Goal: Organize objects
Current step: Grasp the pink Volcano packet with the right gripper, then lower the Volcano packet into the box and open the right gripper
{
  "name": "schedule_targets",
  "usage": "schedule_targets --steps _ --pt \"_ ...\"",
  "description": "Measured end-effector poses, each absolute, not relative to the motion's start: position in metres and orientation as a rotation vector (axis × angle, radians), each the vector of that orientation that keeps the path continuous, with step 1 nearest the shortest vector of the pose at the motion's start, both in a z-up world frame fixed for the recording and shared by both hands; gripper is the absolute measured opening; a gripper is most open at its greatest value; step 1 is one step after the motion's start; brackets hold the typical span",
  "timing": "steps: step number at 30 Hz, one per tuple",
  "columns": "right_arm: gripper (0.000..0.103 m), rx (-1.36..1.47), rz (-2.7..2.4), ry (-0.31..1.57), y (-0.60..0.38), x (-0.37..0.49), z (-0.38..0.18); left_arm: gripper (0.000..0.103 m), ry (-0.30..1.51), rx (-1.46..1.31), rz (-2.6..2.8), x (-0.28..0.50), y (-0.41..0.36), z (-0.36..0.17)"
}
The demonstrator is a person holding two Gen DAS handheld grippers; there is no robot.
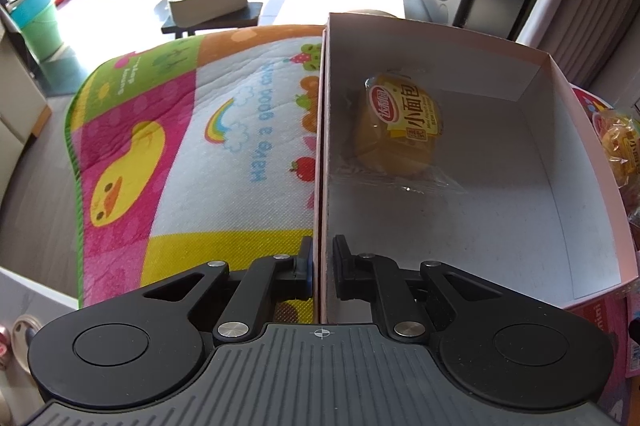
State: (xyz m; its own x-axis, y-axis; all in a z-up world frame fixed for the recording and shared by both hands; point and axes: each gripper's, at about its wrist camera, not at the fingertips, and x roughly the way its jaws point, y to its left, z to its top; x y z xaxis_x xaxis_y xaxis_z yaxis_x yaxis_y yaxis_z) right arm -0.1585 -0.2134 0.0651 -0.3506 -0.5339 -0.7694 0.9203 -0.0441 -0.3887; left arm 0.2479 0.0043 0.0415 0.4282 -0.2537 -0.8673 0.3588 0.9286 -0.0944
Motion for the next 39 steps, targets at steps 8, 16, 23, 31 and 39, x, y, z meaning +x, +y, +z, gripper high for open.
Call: schedule_targets --steps 8,16,23,31,39 --pt "0.052 0.82 -1.66 0.979 -0.238 -0.196 0.055 0.012 1.064 0.089 -0.386 0.247 0.007 0.042" --pt "0.044 0.899 -1.625 0.948 -0.225 -0.191 0.065 0.011 1.066 0.119 -0.416 0.246 0.007 0.043" --pt "0.043 0.998 -1.517 0.982 -0.183 -0.145 0.107 0.01 1.11 0.105 -0.437 0.246 0.01 0.045" --pt "0.043 0.984 -1.444 0.813 -0.218 -0.093 0.166 0.012 1.128 0.064 -0.469 0.25 0.017 0.044" --pt "0.045 0.813 -1.509 0.627 -0.318 -0.059 0.161 0.014 1.129 0.046 -0.482 0.251 0.019 0.042"
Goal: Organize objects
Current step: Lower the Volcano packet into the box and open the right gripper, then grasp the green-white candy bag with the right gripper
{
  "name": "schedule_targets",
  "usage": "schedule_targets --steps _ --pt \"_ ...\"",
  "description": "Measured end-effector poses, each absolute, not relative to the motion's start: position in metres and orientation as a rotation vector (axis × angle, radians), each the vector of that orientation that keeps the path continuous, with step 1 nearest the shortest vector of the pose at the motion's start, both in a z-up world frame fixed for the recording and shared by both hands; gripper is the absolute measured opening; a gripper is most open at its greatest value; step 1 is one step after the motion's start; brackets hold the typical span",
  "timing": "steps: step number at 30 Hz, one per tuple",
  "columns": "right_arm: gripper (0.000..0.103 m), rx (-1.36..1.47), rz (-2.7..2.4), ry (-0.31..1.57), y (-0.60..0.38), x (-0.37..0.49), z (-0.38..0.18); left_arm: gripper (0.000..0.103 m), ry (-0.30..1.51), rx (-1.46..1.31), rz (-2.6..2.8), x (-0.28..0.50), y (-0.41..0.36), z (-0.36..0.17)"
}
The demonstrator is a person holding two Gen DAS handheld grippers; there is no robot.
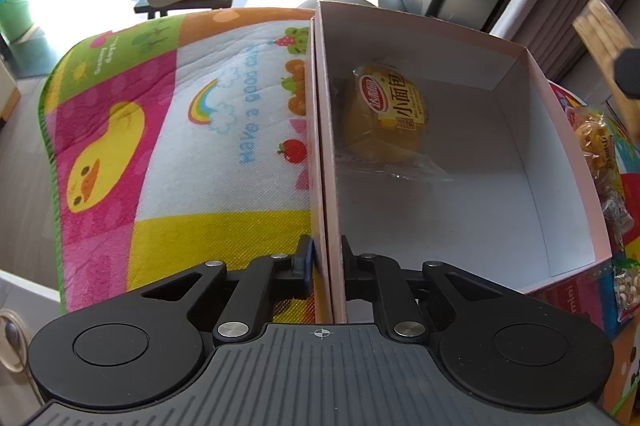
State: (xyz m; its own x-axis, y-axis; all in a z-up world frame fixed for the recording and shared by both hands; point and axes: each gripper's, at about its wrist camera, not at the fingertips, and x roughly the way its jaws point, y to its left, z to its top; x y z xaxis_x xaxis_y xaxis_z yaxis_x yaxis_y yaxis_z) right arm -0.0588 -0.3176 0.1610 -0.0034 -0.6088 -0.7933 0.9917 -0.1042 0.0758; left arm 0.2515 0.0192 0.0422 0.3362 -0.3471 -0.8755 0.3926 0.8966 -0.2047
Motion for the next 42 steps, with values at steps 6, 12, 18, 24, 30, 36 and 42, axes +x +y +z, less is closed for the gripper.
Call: schedule_targets --steps 6,12,18,24,30,36,42 --pt "0.045 0.84 -1.516 0.747 -0.306 -0.061 0.132 0.014 1.134 0.037 -0.484 0.253 0.02 0.042" --pt "0.051 0.82 -1.576 0.885 -0.251 -0.092 0.113 0.013 1.137 0.029 -0.463 0.254 0.018 0.041" --pt "0.052 0.813 -1.619 1.007 -0.228 -0.131 0.087 0.012 1.143 0.029 -0.433 0.254 0.016 0.041" --pt "0.055 0.828 -1.646 1.011 -0.232 -0.159 0.077 0.011 1.146 0.05 -0.4 0.254 0.01 0.041" --pt "0.061 0.806 -1.698 1.012 -0.218 -0.184 0.082 0.011 1.132 0.058 -0.375 0.257 0.005 0.041" --pt "0.067 0.856 -1.792 1.036 -0.201 -0.228 0.082 0.011 1.131 0.053 -0.35 0.257 0.003 0.042" --pt "0.08 0.87 -1.793 1.003 -0.197 -0.244 0.084 0.011 1.127 0.044 -0.339 0.256 0.003 0.041"
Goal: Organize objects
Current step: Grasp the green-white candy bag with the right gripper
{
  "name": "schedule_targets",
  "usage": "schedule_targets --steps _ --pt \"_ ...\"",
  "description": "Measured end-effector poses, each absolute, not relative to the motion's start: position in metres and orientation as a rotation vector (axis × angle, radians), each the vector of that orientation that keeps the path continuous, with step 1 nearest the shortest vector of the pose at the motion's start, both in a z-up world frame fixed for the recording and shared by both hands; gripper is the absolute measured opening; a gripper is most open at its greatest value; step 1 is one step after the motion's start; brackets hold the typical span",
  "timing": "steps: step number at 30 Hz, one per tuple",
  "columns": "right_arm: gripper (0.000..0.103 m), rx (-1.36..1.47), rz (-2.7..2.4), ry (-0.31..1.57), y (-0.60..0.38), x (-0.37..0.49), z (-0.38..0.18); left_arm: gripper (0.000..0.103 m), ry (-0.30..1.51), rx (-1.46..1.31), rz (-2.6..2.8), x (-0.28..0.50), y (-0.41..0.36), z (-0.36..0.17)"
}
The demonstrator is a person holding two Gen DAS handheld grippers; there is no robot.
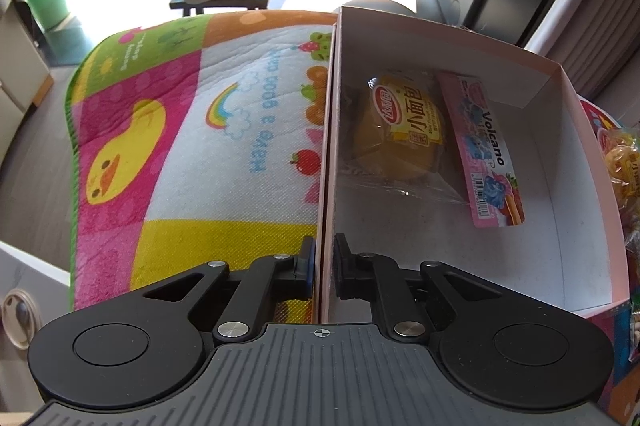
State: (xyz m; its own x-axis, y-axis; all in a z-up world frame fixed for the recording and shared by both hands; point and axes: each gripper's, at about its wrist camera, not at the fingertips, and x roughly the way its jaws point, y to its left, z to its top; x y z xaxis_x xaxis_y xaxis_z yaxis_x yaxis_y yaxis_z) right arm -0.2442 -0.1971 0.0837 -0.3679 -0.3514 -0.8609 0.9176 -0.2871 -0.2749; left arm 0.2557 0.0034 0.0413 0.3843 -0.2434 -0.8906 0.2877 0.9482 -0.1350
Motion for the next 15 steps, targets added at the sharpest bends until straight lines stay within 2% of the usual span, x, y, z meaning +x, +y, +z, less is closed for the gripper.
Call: schedule_targets --steps 13,15 --pt "0.082 0.857 -1.739 1.002 -0.22 -0.246 0.064 0.011 1.123 0.045 -0.328 0.255 0.003 0.041" --pt "0.069 0.869 -1.721 0.994 -0.22 -0.245 0.065 0.012 1.123 0.046 -0.331 0.254 0.003 0.041"
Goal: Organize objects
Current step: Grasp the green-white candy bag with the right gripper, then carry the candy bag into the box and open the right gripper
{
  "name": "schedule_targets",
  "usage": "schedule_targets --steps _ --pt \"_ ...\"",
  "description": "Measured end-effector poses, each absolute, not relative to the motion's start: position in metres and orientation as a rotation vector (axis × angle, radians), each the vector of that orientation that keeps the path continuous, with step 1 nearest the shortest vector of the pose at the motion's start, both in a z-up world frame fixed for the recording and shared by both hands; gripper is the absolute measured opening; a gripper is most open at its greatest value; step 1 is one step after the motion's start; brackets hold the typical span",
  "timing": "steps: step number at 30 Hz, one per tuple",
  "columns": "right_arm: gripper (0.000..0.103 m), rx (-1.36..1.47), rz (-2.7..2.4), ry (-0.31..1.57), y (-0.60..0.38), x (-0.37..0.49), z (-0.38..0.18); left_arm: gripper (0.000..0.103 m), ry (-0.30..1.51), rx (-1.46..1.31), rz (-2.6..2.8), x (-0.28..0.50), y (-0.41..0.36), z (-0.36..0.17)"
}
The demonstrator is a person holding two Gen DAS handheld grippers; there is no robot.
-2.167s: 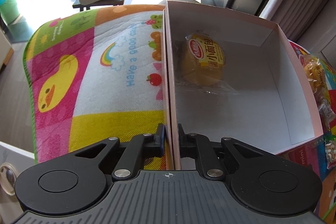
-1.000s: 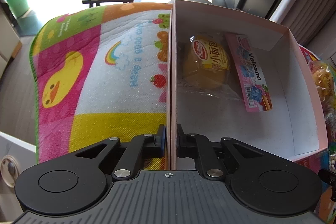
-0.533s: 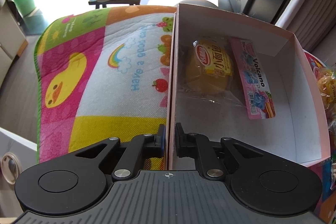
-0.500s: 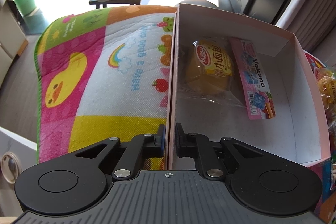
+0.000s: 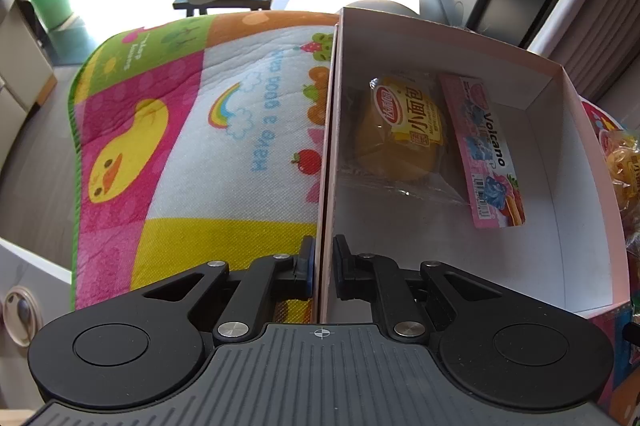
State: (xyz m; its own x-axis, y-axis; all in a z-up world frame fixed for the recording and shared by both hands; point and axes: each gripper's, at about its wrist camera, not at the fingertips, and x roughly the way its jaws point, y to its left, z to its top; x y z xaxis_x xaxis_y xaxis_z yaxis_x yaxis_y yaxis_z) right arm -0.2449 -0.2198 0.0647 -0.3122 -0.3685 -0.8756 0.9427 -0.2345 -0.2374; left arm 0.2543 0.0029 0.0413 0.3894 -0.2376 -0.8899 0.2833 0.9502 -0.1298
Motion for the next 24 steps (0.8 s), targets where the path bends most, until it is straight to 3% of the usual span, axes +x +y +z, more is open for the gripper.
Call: schedule_targets --steps 3,17,24 --pt "0.053 0.88 -1.708 0.999 -0.218 -0.239 0.067 0.011 1.128 0.046 -0.343 0.253 0.005 0.042" --pt "0.052 1.02 -1.549 0.95 -0.184 -0.135 0.112 0.011 1.138 0.052 -0.415 0.253 0.012 0.044" --pt "0.052 0.909 -1.471 0.799 -0.22 -0.063 0.167 0.012 1.144 0.034 -0.446 0.255 0.016 0.043"
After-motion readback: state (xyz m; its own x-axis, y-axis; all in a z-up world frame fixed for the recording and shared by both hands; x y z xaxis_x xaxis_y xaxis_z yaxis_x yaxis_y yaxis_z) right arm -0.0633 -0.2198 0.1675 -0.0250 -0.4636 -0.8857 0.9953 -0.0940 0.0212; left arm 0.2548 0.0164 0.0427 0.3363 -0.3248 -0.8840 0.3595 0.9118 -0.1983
